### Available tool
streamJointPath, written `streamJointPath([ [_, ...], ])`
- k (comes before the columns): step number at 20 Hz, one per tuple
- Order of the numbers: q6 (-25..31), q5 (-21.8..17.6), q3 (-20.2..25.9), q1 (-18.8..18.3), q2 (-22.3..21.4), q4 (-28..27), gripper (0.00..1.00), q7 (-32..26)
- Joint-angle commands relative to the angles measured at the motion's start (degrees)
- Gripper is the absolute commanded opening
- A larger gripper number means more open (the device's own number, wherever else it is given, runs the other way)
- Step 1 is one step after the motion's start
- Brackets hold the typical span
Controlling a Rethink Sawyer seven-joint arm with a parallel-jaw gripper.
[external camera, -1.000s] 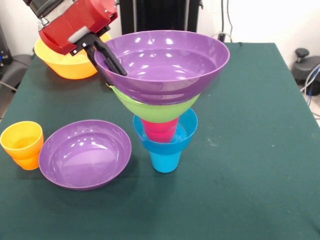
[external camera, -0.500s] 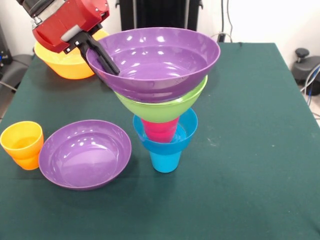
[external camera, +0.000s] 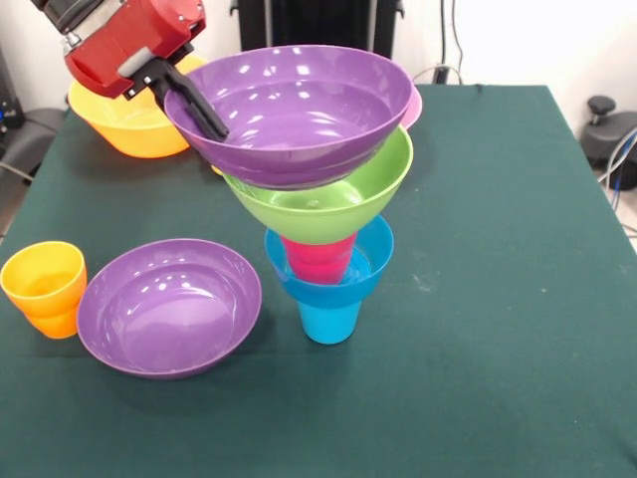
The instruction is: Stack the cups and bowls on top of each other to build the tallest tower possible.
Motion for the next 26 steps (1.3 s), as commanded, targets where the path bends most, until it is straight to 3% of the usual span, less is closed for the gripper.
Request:
streamJointPath([
  [1,2.95,-0.35,-4.04,1.08,-0.34,3.91,0.0,2.29],
  [12,0.08,-0.88,-3.36,0.14,0.36,6.06,0.0,1.93],
  [26,-0.76,-1.89,-3.9,0.66,1.62,4.51,0.0,0.71],
])
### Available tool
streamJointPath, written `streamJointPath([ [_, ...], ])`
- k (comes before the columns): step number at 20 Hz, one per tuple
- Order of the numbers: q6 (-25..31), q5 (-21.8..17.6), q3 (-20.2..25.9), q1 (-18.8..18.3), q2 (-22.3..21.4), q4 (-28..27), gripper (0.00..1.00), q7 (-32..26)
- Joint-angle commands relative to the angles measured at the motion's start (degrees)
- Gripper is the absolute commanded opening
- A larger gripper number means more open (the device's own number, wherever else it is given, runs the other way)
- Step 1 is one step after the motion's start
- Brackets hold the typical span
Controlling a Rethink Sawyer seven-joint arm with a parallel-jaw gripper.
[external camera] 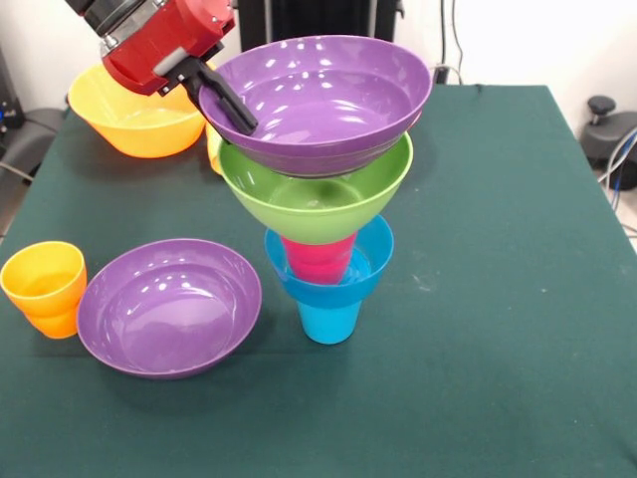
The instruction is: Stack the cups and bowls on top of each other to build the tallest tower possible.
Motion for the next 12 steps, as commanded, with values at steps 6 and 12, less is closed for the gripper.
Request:
streamJointPath([
  [6,-1.0,-2.62,-3.93,1.03,2.28,0.29,0.0,-0.38],
  [12,-2.46,-3.39,-3.9,0.96,2.44,1.09,0.0,-0.04],
])
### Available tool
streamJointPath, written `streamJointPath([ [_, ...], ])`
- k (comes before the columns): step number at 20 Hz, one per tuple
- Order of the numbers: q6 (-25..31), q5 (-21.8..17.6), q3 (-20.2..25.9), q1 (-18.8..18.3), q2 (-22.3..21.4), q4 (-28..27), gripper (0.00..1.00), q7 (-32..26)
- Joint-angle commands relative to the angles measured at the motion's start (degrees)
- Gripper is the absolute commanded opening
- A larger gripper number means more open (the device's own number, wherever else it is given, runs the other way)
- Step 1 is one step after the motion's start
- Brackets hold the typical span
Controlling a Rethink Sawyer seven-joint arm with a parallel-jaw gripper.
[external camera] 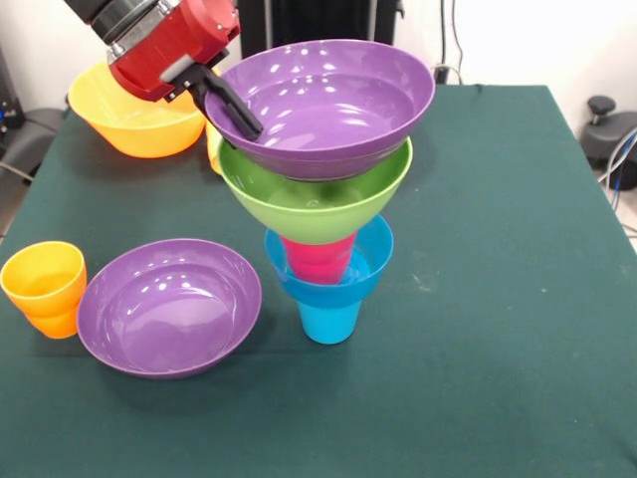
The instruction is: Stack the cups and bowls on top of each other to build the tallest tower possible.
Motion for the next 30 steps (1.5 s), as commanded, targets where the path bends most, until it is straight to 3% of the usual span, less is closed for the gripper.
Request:
streamJointPath([
  [1,-2.7,-3.13,-3.83,0.94,1.46,1.17,0.0,-0.01],
  [30,0.44,-4.1,-4.63,2.45,2.62,-4.88,0.0,-2.63],
])
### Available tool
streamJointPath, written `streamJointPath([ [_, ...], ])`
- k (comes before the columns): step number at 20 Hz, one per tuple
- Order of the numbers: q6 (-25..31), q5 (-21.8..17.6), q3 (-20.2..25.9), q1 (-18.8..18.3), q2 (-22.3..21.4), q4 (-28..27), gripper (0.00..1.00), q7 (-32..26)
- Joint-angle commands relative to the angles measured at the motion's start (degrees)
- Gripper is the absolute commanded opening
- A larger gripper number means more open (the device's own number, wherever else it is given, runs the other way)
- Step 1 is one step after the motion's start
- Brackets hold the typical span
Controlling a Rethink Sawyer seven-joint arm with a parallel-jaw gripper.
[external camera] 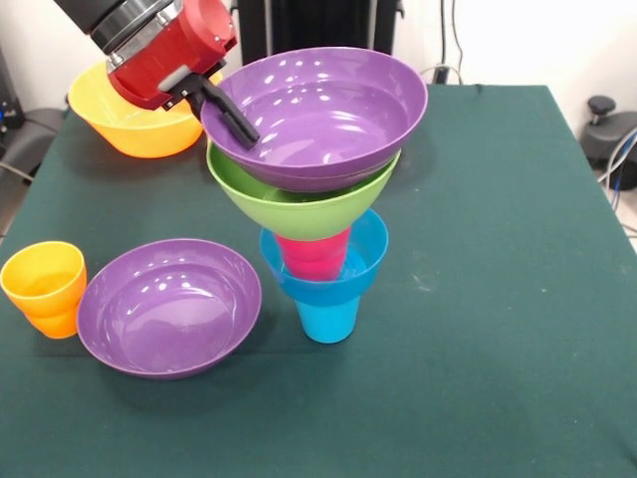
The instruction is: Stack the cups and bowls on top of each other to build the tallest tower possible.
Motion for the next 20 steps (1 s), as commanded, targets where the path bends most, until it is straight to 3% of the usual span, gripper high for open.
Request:
streamJointPath([
  [1,0.45,-3.22,-4.11,2.51,1.93,-4.39,0.0,-2.6],
  [20,-1.9,-3.27,-4.1,4.05,2.01,-4.33,0.0,-0.35],
])
